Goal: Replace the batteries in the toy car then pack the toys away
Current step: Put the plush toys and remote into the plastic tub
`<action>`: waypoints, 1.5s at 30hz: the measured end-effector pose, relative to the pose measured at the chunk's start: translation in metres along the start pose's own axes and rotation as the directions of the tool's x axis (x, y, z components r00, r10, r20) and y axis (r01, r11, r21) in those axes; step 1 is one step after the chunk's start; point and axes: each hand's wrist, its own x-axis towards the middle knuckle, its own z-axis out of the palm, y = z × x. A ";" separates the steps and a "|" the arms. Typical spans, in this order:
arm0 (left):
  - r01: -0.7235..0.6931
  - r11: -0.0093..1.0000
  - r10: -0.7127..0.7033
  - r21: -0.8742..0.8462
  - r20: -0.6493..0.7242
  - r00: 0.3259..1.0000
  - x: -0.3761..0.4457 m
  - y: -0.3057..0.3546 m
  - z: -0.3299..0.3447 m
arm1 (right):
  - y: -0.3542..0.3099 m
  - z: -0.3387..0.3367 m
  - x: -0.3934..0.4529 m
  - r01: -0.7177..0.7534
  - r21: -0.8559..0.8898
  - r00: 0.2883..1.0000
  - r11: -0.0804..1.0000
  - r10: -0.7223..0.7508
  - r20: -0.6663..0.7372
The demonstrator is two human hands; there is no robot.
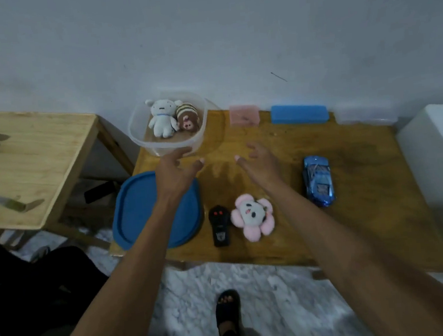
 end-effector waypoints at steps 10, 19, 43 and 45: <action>0.116 0.934 -0.181 0.338 0.169 0.969 -0.109 -0.043 0.053 | 0.083 -0.004 -0.070 0.000 -0.139 0.959 0.990 0.040 0.280; 0.150 0.948 -0.199 0.282 0.152 0.968 -0.119 -0.038 0.071 | 0.089 0.001 -0.072 -0.033 -0.068 0.975 0.997 0.047 0.219; 0.045 0.923 0.016 -0.382 0.154 0.988 0.091 0.033 -0.074 | -0.118 0.029 0.046 0.075 0.446 0.975 0.892 -0.158 0.153; 0.026 0.938 0.034 -0.345 0.166 0.986 0.119 0.028 -0.086 | -0.132 0.049 0.067 0.071 0.457 0.980 0.887 -0.147 0.133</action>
